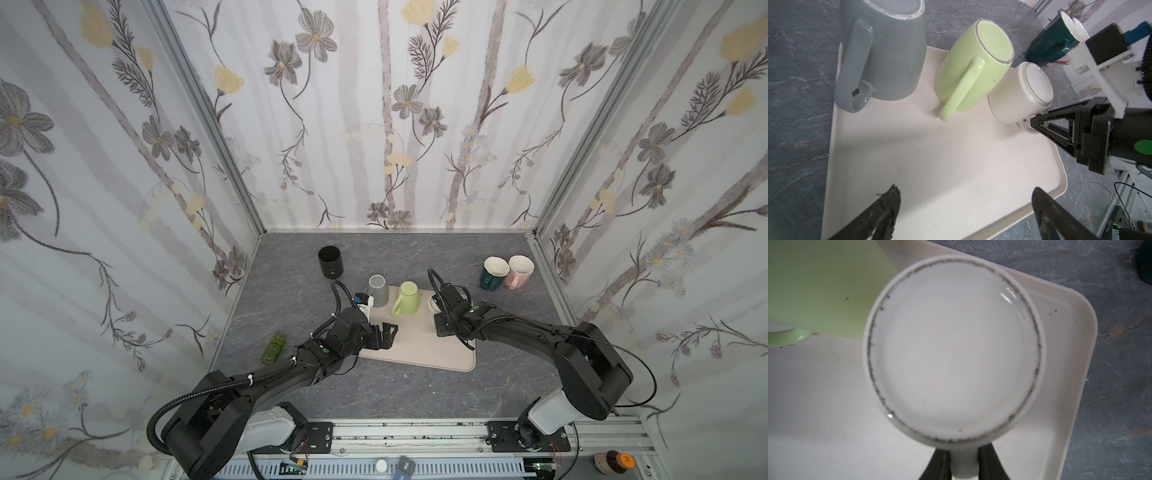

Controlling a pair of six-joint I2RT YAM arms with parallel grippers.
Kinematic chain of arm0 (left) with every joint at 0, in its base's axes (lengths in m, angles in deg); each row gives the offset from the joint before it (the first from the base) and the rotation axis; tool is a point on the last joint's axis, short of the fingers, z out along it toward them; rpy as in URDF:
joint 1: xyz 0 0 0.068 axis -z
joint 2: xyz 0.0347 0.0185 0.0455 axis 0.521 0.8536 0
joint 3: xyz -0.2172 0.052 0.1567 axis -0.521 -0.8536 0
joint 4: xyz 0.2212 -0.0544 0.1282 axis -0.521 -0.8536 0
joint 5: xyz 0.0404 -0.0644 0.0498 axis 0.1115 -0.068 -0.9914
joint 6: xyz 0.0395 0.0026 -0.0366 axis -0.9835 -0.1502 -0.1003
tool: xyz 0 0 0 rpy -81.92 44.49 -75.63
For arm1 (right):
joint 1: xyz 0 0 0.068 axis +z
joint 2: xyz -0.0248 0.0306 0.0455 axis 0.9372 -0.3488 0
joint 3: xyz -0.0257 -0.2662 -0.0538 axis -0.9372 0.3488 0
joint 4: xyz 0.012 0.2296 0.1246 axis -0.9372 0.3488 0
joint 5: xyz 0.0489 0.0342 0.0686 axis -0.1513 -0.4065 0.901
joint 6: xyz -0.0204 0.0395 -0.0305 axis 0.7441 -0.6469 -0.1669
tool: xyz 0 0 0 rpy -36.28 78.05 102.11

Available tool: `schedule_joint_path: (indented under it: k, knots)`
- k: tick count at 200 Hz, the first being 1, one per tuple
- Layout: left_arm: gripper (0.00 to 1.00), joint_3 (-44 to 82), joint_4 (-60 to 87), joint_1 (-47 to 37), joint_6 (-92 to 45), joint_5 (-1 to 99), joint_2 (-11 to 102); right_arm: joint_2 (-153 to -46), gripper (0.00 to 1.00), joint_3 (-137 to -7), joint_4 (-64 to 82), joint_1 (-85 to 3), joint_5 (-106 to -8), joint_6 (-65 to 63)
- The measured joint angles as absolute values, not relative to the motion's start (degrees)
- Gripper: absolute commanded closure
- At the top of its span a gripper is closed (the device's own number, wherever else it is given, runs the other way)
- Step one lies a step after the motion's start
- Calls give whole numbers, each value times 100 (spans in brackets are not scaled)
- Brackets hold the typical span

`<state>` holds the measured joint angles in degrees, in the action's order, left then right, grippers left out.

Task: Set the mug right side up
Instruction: 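Close the right gripper on the white mug's handle, then lift the white mug off the tray with the right gripper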

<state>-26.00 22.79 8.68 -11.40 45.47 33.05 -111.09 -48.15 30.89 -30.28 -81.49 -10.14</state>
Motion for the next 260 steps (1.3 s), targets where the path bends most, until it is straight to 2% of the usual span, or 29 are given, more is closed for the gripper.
schedule_joint_path:
  k: [126, 199, 260]
  knots:
    - [0, -2600, 2303, 868, -1140, 4549, 3361, -11063, 90, -4822, 3288, -3017, -8565, -1141]
    - [0, -2602, 2318, 868, -1140, 4551, 3399, -10121, 95, -4430, 3312, -3024, -8503, -1261]
    - [0, -2611, 2362, 868, -1136, 4567, 3466, -8927, 94, -3805, 2831, -3021, -7922, -1316]
